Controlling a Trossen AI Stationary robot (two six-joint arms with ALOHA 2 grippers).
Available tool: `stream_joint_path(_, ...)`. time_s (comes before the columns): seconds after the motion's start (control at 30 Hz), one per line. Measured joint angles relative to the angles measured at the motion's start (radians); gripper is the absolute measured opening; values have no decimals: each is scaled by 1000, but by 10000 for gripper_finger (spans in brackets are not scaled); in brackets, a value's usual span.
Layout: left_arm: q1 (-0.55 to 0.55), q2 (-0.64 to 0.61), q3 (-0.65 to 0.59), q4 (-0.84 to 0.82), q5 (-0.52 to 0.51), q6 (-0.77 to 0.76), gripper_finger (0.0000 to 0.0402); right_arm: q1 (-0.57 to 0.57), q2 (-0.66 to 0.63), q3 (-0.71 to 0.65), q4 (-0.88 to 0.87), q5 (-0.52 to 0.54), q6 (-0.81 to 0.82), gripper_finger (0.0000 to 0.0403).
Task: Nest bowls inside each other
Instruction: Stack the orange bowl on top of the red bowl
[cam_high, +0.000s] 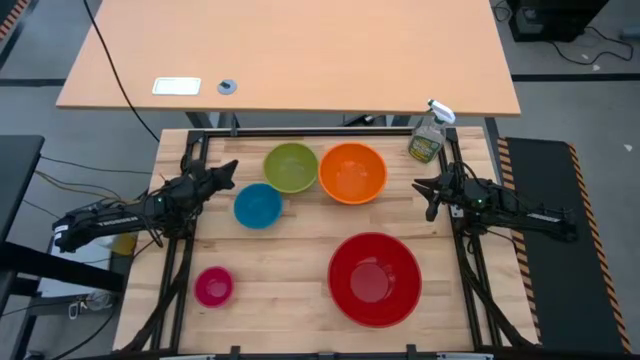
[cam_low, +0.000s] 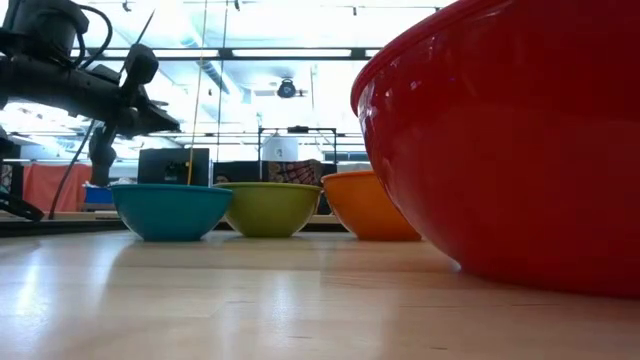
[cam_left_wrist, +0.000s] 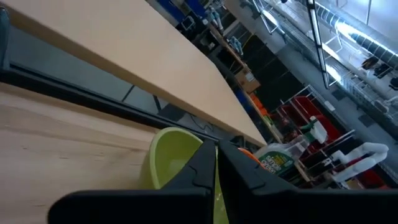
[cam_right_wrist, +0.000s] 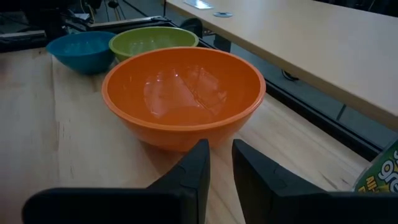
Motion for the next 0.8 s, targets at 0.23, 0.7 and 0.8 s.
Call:
stream_joint_path(0.23,2,0,0,19,-1,-32,23,0,0,0,0,0,0,78)
stream_joint_path(0.7,-1,7,3,106,229,-394,23,0,0,0,0,0,0,78)
stream_joint_path(0.8,-1,6,3,113,278,-434,23,0,0,0,1,0,0,78)
